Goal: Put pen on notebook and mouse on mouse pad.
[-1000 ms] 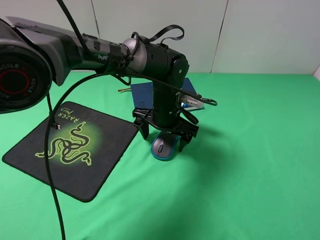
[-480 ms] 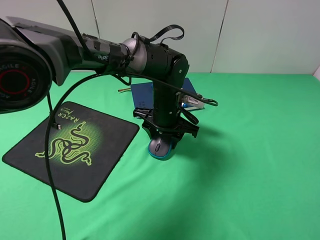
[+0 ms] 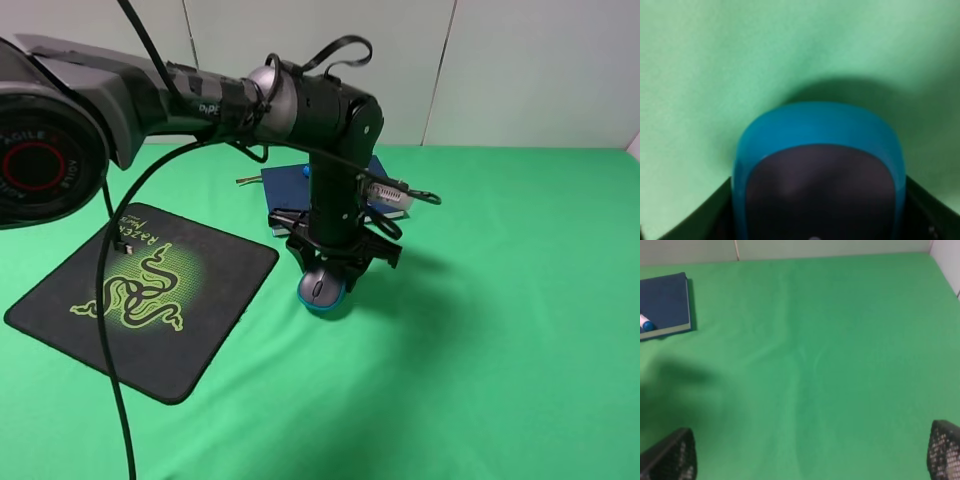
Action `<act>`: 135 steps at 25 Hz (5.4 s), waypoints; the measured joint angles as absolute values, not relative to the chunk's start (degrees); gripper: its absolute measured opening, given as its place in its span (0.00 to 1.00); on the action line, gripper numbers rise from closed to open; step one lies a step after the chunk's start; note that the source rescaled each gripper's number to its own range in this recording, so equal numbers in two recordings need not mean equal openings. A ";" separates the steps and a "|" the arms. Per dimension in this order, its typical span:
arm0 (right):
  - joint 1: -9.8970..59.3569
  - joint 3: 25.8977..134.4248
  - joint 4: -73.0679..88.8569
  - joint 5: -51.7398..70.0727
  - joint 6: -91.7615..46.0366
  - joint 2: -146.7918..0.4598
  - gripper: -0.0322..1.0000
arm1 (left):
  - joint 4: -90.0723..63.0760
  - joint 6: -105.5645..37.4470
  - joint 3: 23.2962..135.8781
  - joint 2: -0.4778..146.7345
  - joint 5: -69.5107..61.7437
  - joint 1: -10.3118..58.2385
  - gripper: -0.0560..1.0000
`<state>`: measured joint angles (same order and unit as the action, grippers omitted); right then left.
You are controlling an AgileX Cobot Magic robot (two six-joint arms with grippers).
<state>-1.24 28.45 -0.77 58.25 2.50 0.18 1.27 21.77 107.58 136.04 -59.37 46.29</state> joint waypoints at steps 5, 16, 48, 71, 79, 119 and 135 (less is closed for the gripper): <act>-1.24 28.45 -0.77 58.25 2.50 0.18 1.00 | 1.22 20.80 115.50 136.08 -66.90 46.29 0.05; -1.24 28.45 -0.70 58.30 2.50 0.18 1.00 | 1.10 18.35 120.58 133.55 -66.90 46.29 0.05; -1.24 28.45 -0.68 58.24 2.50 0.18 1.00 | 6.63 8.24 102.45 120.25 -66.82 38.82 0.05; -1.24 28.45 -0.68 58.30 2.50 0.18 1.00 | 4.38 3.76 63.66 107.84 -43.34 19.73 0.05; -1.24 28.45 -0.68 58.30 2.50 0.18 1.00 | 4.66 3.70 62.17 107.84 -34.92 18.72 0.05; -1.24 28.45 -0.68 58.24 2.50 0.18 1.00 | 4.23 8.02 60.29 110.71 -31.75 18.72 1.00; -1.24 28.45 -0.54 58.29 2.50 0.18 1.00 | 4.35 8.04 66.23 96.59 -52.12 18.72 1.00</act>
